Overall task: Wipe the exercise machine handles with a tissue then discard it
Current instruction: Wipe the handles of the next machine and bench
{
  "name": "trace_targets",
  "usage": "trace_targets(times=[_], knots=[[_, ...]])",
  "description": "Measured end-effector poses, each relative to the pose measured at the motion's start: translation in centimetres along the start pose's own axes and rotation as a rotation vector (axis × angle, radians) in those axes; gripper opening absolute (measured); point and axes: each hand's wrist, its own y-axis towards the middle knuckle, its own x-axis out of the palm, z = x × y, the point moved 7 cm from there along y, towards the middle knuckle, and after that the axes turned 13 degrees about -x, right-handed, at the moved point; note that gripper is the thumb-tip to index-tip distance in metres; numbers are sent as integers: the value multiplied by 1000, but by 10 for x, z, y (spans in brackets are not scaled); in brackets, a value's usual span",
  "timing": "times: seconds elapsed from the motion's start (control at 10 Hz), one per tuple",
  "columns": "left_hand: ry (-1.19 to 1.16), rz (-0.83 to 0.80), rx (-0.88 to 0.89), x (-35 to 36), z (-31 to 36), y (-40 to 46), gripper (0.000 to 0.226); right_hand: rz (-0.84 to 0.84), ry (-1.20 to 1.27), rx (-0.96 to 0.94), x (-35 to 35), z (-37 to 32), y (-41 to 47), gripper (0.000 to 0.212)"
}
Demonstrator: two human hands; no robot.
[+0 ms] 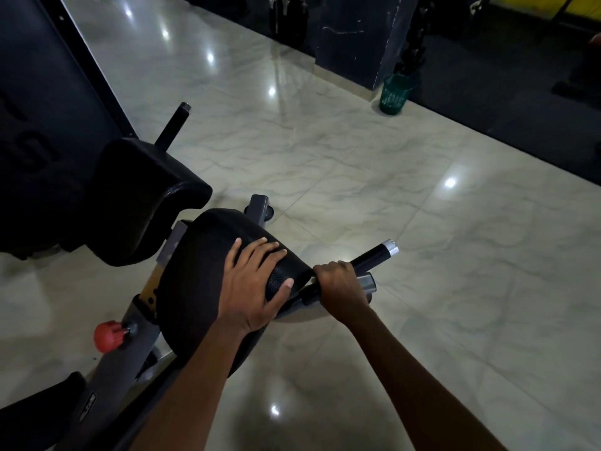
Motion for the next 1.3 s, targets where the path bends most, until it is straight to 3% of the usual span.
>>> trace_targets(times=[0.1, 0.2, 0.3, 0.6, 0.8, 1.0, 1.2, 1.3], knots=[[-15, 9, 2, 0, 0, 0, 53, -285, -51, 24, 10, 11, 1, 25], [-27, 18, 1, -1, 0, 0, 52, -349, -61, -47, 8, 20, 6, 38], [-29, 23, 3, -1, 1, 1, 52, -364, -40, -124, -3, 41, 13, 38], [-20, 23, -1, -1, 0, 0, 52, -350, -209, 19, -41, 112, -1, 32], [-8, 16, -1, -1, 0, 0, 52, -234, -219, -14, -13, 65, 4, 44], [8, 8, 7, 1, 0, 1, 53, 81, -27, -91, 6, -5, 3, 67], [23, -3, 13, 0, 2, 1, 53, 137, -239, -100, -8, -3, -2, 40], [50, -35, 23, 1, 1, 1, 51, 146, -298, -27, -25, 27, -9, 37]])
